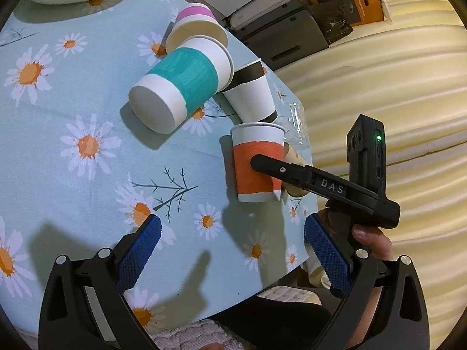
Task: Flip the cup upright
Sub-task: 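Close the right gripper around the orange-sleeved cup's body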
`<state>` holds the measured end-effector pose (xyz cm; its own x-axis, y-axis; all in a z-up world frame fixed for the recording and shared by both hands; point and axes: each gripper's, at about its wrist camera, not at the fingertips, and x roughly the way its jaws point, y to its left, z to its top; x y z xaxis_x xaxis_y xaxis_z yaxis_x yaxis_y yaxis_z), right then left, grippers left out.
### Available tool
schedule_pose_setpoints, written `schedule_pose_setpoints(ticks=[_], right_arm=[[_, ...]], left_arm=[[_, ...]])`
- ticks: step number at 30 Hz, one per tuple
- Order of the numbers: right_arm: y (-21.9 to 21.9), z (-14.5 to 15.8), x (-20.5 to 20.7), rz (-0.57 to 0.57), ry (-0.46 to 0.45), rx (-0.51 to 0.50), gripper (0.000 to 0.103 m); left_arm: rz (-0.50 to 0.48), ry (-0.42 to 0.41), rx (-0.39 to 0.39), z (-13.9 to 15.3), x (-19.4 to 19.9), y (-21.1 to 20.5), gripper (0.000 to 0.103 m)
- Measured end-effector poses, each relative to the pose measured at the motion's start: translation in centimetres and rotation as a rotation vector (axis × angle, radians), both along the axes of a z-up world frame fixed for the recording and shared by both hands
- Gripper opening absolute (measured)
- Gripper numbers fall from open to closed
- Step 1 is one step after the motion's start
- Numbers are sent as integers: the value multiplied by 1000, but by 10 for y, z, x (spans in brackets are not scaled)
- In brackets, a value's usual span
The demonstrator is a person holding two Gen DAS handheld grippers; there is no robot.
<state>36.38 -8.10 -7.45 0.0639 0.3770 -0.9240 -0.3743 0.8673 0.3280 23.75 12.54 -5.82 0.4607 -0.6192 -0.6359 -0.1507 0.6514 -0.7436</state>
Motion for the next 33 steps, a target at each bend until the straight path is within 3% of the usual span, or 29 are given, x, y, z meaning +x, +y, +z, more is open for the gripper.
schedule_pose_setpoints(ticks=[8, 18, 25, 27, 33], right_arm=[[-17, 8, -35, -26, 62, 122, 63], [-31, -2, -95, -58, 111, 164, 63], [-38, -5, -105, -87, 102, 173, 64], [-40, -9, -105, -97, 113, 177, 73], [-42, -11, -106, -106, 120, 184, 75]], left_arm=[[19, -13, -14, -1, -16, -2, 96], [51, -10, 29, -8, -60, -5, 96], [73, -21, 27, -11, -89, -5, 96], [72, -25, 48, -10, -93, -5, 96], [88, -23, 43, -14, -103, -3, 96]])
